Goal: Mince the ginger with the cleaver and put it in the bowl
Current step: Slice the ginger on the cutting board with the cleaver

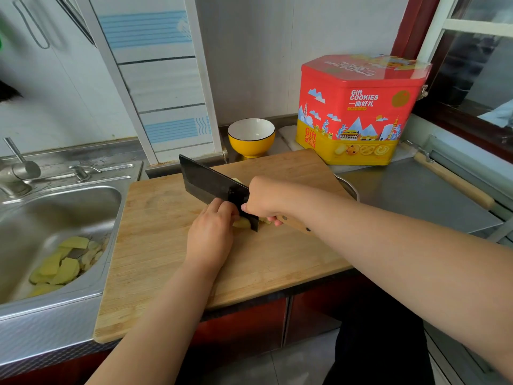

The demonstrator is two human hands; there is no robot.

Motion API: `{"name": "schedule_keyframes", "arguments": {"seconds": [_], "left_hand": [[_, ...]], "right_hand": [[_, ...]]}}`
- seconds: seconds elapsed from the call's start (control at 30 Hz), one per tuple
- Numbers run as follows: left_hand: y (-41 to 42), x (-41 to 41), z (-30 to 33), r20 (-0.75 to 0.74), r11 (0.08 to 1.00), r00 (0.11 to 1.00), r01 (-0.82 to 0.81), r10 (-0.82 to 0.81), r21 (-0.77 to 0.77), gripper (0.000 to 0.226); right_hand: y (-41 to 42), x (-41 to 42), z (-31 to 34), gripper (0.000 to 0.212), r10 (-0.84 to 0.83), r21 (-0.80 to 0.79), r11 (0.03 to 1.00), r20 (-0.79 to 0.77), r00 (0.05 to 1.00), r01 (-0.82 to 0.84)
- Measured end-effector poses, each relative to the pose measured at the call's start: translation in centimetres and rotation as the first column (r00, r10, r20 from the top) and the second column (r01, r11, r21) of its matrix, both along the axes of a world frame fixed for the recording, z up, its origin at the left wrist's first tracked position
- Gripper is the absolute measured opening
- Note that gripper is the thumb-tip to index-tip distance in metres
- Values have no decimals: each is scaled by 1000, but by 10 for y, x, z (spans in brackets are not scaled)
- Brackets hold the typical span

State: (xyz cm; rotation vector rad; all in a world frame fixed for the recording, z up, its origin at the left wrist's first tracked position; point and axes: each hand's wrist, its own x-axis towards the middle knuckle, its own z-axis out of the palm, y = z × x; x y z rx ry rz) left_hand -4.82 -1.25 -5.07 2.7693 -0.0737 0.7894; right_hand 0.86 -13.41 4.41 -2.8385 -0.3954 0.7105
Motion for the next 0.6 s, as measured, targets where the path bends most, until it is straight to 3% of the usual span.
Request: {"name": "schedule_keyframes", "arguments": {"seconds": [0.13, 0.6], "left_hand": [[0, 1, -2, 4, 1000, 1000, 13, -13, 7, 11], [4, 4, -5, -38, 999, 998, 40, -41, -25, 10]], "right_hand": [[-5, 2, 10, 45, 42, -48, 998, 1, 999, -42], [-17, 15, 4, 42, -39, 142, 989, -52, 998, 46]]}}
